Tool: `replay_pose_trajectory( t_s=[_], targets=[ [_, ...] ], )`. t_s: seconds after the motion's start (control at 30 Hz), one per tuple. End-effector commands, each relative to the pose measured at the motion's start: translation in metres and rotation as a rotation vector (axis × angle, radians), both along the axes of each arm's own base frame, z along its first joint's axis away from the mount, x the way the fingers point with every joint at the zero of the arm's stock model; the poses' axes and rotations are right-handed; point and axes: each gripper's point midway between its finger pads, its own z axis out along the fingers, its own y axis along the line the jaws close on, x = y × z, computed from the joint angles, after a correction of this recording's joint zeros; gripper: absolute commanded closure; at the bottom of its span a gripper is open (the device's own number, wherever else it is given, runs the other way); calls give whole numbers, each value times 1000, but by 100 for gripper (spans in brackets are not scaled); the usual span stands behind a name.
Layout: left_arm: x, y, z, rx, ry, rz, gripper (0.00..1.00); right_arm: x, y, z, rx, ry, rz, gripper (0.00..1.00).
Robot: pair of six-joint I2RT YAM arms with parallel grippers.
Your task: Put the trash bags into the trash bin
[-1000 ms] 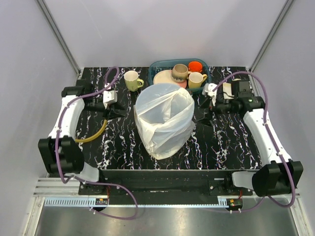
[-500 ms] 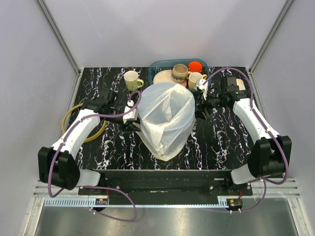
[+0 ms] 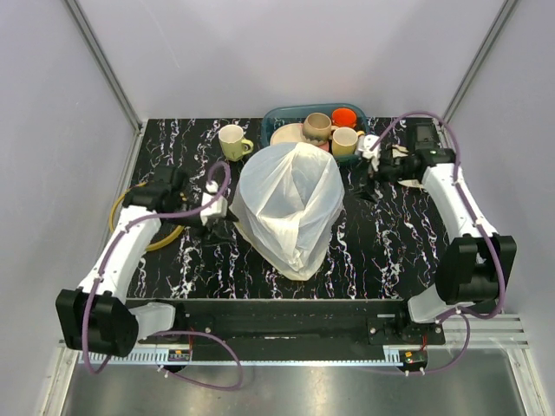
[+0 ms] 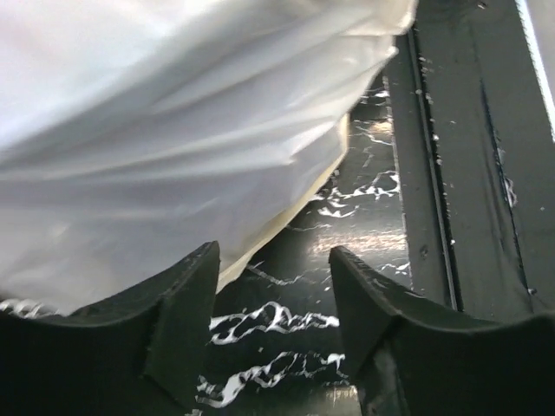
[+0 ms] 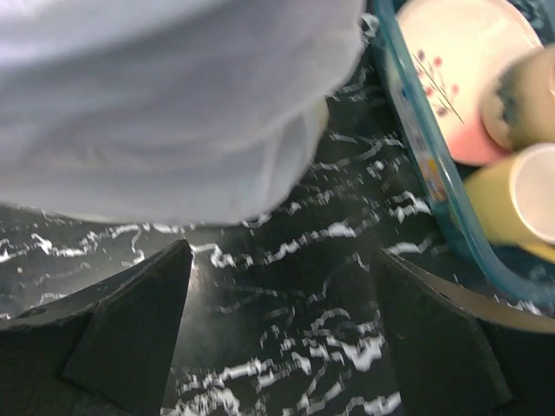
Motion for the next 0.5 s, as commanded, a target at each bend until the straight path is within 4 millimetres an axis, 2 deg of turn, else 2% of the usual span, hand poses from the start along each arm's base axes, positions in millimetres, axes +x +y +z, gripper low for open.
replay_pose_trajectory(
  t_s=[0.0,0.03,0.07,0.13,0.17,0.2,0.37,0.47],
  targets=[
    [32,20,44,-81,-83,56,35,-13,-20,40,-24,-76,20,6],
    [46,22,62,-86,-134,64,31,-26,-17,45,-4,-53,41,5],
    [53,22,64,-83,-136,65,22,-32,-14,49,10,-57,56,5],
    [69,19,67,-102,-136,48,19,-42,-4,57,52,-48,56,4],
    [76,16,75,-115,-156,37,17,-44,1,57,60,-43,58,4],
    [83,13,68,-108,-132,30,18,-47,5,56,71,-13,44,4],
    [109,0,59,-109,-152,9,20,-50,24,49,107,39,48,5],
    [115,-10,56,-119,-144,-5,24,-47,31,45,118,47,58,5]
  ],
)
